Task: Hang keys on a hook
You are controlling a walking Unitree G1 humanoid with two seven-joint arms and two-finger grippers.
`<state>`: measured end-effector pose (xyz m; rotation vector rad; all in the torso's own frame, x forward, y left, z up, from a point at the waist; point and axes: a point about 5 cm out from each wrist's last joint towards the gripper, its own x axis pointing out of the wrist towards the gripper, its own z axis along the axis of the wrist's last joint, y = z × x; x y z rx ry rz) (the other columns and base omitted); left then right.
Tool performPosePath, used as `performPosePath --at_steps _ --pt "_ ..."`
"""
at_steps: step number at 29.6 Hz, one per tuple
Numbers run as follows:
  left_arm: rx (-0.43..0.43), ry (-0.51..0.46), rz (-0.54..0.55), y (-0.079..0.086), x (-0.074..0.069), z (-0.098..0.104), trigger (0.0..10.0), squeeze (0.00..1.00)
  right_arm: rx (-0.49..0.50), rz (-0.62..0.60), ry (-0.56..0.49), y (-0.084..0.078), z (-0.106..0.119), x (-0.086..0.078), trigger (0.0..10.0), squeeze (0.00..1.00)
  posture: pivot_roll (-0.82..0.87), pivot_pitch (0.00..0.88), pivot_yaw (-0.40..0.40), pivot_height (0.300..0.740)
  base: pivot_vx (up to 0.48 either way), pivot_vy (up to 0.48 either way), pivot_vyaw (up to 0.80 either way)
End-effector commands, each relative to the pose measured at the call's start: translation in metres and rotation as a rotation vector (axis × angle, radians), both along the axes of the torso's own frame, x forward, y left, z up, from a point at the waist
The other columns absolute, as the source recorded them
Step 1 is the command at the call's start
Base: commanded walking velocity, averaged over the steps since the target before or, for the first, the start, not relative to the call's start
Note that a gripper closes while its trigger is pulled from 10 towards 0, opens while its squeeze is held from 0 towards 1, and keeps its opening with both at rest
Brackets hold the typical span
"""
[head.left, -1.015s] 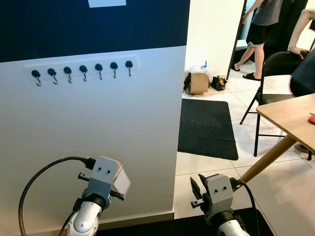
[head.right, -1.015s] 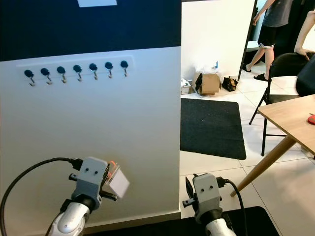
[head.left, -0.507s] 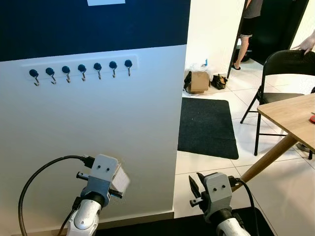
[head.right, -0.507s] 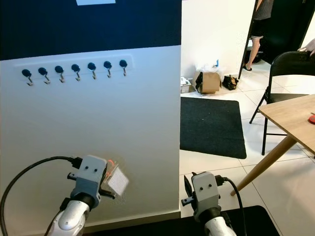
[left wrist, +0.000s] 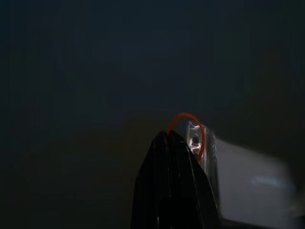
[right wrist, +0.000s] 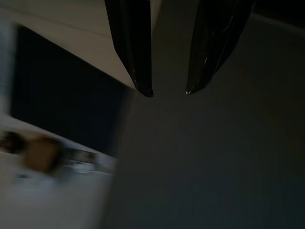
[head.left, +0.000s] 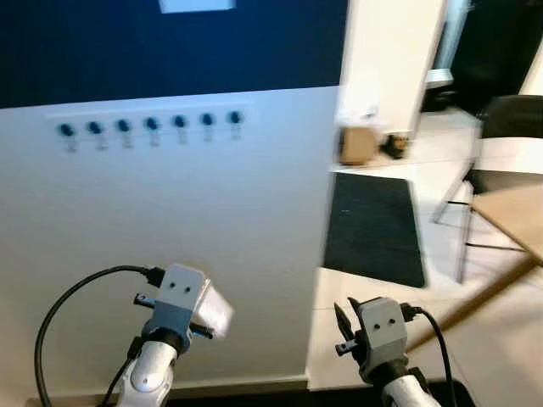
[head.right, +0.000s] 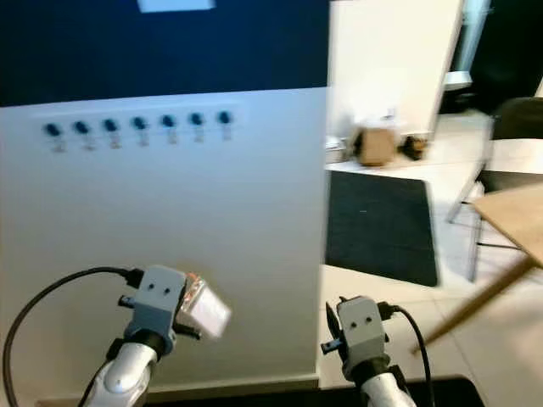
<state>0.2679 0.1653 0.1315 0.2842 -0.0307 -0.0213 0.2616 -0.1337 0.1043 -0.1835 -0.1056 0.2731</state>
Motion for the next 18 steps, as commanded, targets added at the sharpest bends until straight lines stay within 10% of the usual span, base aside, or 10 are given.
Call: performPosePath --at_steps 1,18 --pt "0.005 0.003 -0.008 -0.002 -0.0001 -0.0009 10.0 0.0 -0.02 -0.007 0.024 -0.0033 -0.0073 -0.0051 10.0 0.0 0.05 0.106 0.068 0.74 0.27 0.0 0.45" --pt "0.001 -0.004 0.009 0.0011 -0.0015 -0.0009 10.0 0.0 0.004 0.018 0.046 -0.0006 -0.0103 -0.0077 10.0 0.0 0.05 0.106 0.069 0.74 0.046 0.0 0.08"
